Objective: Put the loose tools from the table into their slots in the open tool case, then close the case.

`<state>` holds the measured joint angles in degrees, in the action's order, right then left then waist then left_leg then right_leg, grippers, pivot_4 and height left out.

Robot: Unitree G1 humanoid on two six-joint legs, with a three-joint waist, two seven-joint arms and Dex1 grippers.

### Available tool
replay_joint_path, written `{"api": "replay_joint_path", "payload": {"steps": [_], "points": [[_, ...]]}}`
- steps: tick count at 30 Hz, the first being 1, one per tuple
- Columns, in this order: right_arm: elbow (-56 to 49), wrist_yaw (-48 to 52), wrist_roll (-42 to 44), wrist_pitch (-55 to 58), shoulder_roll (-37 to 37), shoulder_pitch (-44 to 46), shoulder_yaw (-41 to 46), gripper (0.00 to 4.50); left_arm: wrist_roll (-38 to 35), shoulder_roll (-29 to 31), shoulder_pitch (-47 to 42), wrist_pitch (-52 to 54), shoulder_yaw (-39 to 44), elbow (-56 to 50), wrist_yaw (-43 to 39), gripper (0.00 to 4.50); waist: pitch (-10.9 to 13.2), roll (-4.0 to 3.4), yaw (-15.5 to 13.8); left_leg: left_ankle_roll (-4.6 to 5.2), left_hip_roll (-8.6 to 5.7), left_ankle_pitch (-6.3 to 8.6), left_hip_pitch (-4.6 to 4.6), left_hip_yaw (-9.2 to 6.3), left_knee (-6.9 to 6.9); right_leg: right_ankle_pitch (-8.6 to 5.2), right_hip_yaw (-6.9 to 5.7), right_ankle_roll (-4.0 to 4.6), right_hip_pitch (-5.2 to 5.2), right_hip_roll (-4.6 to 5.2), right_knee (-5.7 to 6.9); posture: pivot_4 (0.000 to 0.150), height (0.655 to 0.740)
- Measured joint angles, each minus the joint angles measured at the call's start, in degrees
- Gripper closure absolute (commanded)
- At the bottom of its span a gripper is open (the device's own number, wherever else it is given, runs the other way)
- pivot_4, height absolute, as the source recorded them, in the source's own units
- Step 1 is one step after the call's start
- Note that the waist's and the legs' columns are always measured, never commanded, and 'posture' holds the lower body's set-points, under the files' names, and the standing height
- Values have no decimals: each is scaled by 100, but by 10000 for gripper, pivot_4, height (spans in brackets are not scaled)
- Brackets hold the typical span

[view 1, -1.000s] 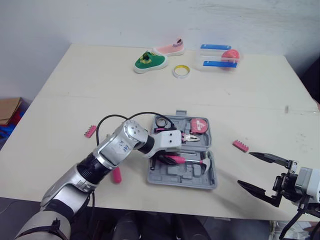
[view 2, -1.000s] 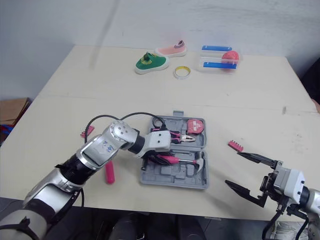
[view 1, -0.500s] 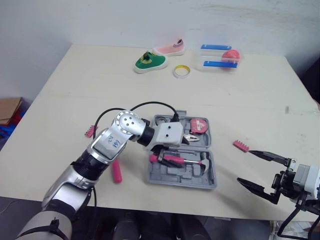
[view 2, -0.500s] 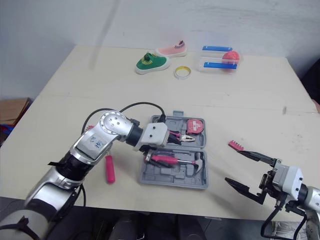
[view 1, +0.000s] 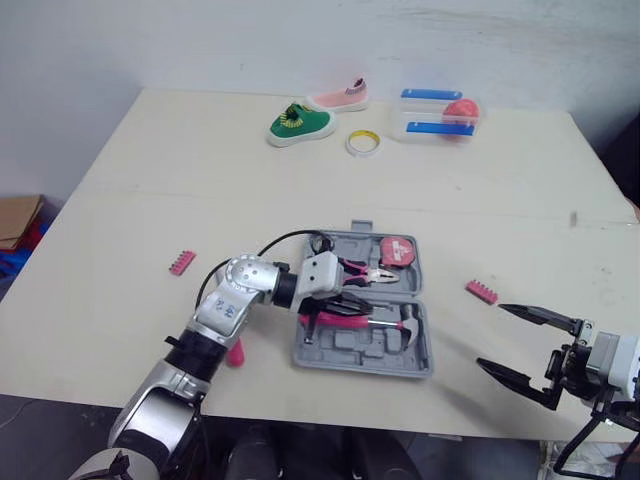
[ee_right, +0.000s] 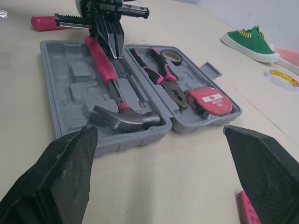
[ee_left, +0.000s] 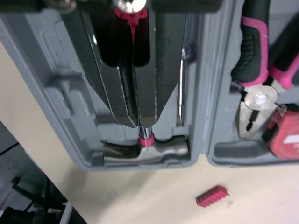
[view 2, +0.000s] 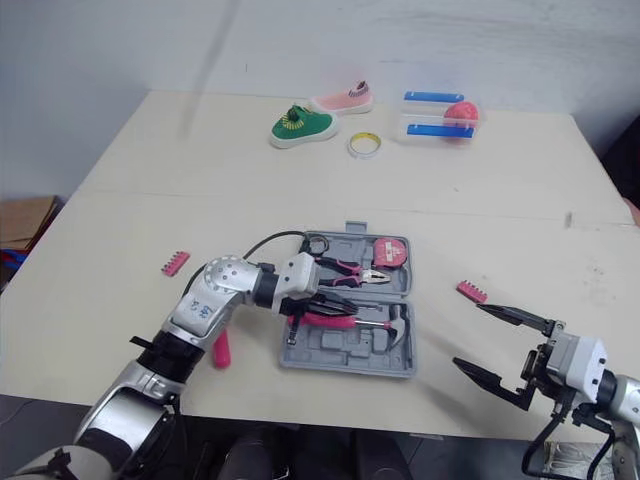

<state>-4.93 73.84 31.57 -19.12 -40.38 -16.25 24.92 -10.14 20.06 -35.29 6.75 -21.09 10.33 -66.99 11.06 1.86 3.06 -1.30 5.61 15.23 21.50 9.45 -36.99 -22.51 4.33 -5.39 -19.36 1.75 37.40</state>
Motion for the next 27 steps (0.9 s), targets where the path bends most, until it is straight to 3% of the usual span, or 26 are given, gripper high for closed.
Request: {"api": "replay_joint_path", "payload": {"steps": [14, 27], "points": [[77, 32, -25, -124, 12, 18, -65, 0, 613, 34, -157, -75, -279, 168, 144, 44632, -1, -1, 1, -1, 1, 4, -8, -1, 1, 0, -1, 0, 12, 4, -4, 1500, 7400], [90, -61, -120, -224, 46, -39, -210, 0, 1143, 95, -242, -988, -673, 200, 238, 44632, -29, -33, -11, 22, 1, 63, -40, -24, 1, 2, -49, 4, 93, 27, -81, 1500, 7400]]}}
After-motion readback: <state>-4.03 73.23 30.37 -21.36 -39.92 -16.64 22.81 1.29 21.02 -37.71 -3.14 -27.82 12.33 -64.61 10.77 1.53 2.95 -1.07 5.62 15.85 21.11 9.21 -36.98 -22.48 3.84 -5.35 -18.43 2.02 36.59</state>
